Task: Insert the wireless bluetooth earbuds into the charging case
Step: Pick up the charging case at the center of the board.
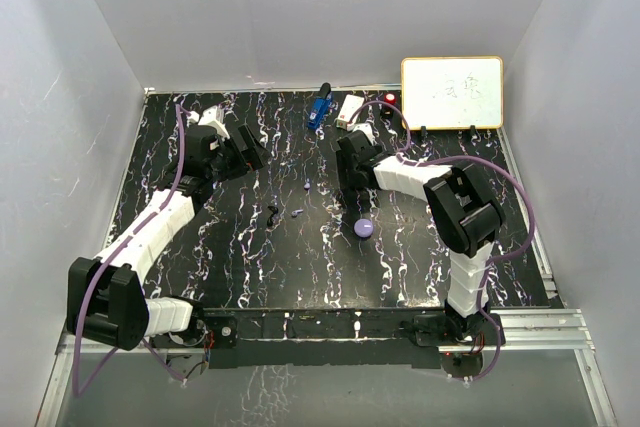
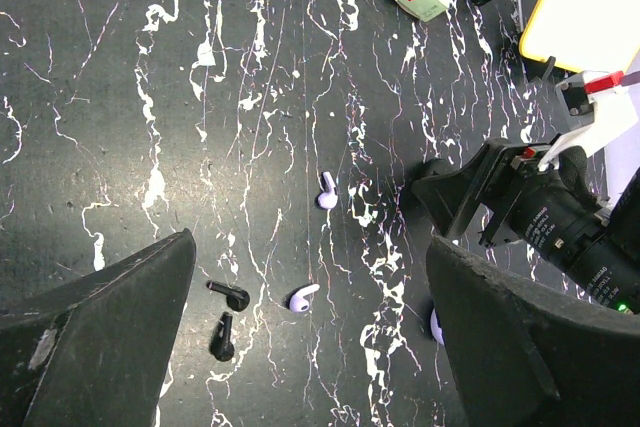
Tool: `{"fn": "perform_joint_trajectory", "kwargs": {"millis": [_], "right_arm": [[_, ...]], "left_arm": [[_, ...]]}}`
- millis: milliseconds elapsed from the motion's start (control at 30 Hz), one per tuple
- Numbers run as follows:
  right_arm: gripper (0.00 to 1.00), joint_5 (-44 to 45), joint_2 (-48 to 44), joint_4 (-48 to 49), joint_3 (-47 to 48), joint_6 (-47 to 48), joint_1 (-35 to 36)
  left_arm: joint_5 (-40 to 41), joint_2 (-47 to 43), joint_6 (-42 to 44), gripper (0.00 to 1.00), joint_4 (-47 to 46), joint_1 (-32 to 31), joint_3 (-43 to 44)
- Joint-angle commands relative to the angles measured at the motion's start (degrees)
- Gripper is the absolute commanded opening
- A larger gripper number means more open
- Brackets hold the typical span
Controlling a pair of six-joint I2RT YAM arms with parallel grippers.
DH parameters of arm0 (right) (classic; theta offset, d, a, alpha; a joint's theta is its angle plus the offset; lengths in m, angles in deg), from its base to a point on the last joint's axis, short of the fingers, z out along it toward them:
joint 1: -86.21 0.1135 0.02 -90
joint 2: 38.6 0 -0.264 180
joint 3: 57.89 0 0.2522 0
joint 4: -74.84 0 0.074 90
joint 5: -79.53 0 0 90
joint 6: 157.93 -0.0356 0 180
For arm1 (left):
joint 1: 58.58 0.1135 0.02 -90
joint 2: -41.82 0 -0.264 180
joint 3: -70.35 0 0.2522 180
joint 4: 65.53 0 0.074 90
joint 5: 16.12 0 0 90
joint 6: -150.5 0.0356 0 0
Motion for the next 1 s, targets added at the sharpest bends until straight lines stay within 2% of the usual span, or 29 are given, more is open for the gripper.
{"fn": "perform_joint_trajectory", "kwargs": {"millis": [0, 200, 500, 767, 967], "right_arm": [[0.65, 0.8, 1.2, 1.0, 2.0, -0.3, 0.2], [0.57, 0.2, 1.7, 1.1, 2.2, -0.3, 0.2], [0.38, -1.5, 0.2, 2.8, 0.6, 1.3, 0.2], [0.3, -9.9, -12.3, 15.7, -9.1, 7.9, 1.5], [0.29, -19.5, -22.6, 26.7, -18.5, 11.5, 2.6]], "left_arm": [[-0.9, -0.2, 0.4, 0.98, 0.1, -0.3, 2.0], [-0.9, 0.0, 0.6, 0.98, 0.2, -0.3, 2.0], [-2.5, 0.6, 0.7, 0.98, -0.3, -0.2, 2.0], [-8.0, 3.5, -1.0, 0.98, -2.9, -0.3, 1.7], [-13.9, 4.8, -4.7, 0.98, -8.6, -0.2, -1.9]]}}
